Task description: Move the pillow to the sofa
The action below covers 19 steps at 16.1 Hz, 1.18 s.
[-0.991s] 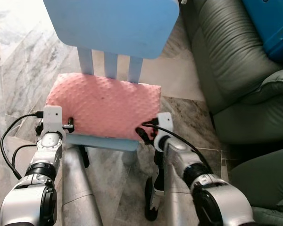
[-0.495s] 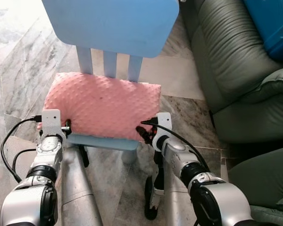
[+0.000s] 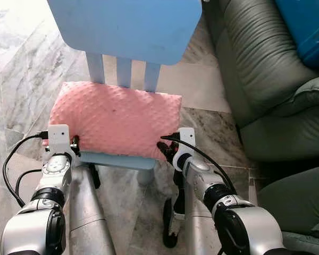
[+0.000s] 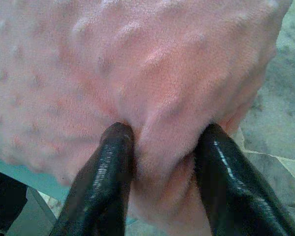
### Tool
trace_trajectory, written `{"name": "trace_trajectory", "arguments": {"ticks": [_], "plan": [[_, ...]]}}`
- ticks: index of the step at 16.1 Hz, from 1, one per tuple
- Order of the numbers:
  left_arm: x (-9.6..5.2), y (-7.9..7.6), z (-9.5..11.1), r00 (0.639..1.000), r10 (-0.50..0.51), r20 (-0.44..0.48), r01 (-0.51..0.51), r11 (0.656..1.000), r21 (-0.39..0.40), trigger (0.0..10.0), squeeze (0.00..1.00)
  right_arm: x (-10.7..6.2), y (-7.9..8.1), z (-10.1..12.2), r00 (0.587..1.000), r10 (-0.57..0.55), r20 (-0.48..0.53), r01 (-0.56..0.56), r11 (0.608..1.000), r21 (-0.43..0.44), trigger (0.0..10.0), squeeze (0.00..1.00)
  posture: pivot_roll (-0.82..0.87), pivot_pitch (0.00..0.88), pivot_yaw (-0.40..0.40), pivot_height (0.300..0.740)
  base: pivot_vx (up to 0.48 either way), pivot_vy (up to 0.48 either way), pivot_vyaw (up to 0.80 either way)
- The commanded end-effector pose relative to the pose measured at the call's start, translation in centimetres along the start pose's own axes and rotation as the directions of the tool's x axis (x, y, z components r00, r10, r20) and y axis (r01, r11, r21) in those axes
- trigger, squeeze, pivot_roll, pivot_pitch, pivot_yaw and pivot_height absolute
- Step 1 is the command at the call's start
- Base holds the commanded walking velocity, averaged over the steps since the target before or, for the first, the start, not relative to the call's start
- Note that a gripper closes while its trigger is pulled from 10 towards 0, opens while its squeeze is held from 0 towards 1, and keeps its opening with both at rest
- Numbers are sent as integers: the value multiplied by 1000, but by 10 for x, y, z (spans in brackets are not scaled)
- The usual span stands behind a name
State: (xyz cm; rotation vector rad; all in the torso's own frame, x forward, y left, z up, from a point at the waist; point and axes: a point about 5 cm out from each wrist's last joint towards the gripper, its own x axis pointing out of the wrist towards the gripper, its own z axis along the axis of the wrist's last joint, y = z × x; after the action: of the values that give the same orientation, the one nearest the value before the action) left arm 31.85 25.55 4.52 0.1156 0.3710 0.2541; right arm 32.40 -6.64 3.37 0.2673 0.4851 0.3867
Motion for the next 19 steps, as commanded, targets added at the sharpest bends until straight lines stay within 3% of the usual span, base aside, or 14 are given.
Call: {"name": "trace_trajectory", "arguments": {"ticks": [1,9,13,19], "plan": [[-5,0,-18,998,-5,-60,5,1000,-5,0,0,-2,-1,-10,999,-6,-35,6,1000,15,0,0,119,328,-155,518,0,0,0],[-4,-6,-17,998,-14,-65,13,1000,-17,0,0,-3,-2,-14,998,-6,-65,6,1000,-8,0,0,117,306,-172,518,0,0,0],[-3,-11,-16,997,-22,-79,21,1000,-20,0,0,-1,-5,-4,998,-22,-53,21,1000,-17,0,0,106,286,-181,518,0,0,0],[1,-24,-6,995,-64,-82,64,998,-4,0,0,1,-16,26,999,-49,1,49,995,-88,0,0,88,168,-189,518,0,0,0]]}}
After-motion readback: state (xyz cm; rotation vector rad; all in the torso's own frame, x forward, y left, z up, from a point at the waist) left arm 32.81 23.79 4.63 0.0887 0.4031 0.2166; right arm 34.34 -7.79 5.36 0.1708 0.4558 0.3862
